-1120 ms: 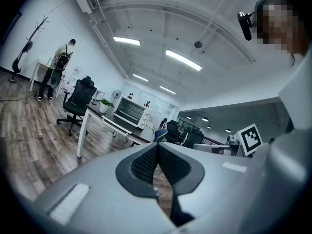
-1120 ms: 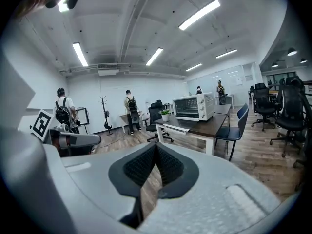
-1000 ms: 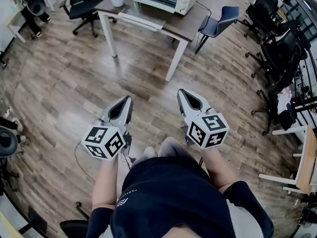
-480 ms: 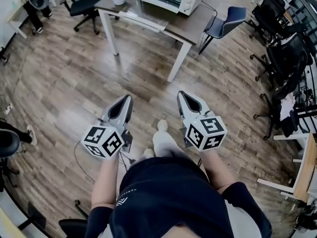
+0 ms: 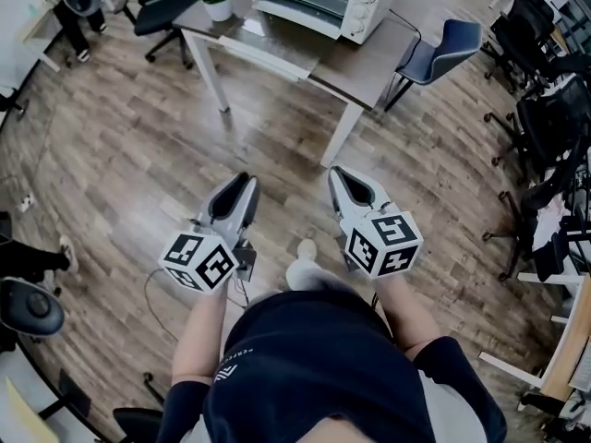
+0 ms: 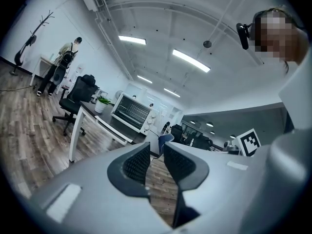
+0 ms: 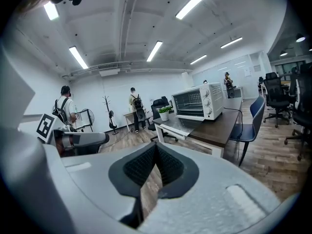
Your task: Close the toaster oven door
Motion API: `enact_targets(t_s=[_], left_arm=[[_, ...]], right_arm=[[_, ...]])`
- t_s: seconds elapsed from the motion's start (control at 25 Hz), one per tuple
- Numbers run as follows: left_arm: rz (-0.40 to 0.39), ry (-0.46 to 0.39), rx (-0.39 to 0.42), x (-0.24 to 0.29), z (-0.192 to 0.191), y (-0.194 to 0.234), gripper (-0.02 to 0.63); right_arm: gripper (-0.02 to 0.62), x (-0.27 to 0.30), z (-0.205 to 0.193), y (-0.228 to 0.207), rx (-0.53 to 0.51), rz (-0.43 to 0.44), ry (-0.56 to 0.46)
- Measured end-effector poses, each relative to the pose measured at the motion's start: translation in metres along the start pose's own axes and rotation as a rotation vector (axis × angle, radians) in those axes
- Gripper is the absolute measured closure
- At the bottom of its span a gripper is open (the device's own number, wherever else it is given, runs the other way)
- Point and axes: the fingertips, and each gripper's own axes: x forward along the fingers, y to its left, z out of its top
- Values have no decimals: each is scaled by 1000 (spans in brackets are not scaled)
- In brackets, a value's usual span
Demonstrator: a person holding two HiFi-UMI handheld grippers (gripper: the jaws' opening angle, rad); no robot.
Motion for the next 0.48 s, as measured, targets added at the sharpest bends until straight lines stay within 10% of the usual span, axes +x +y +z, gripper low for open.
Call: enact_targets(t_s=[0.48], left_arm=[[87,-11,-69,80,2,29,422]], right_arm=[[592,49,17,-68,-17,37,21]])
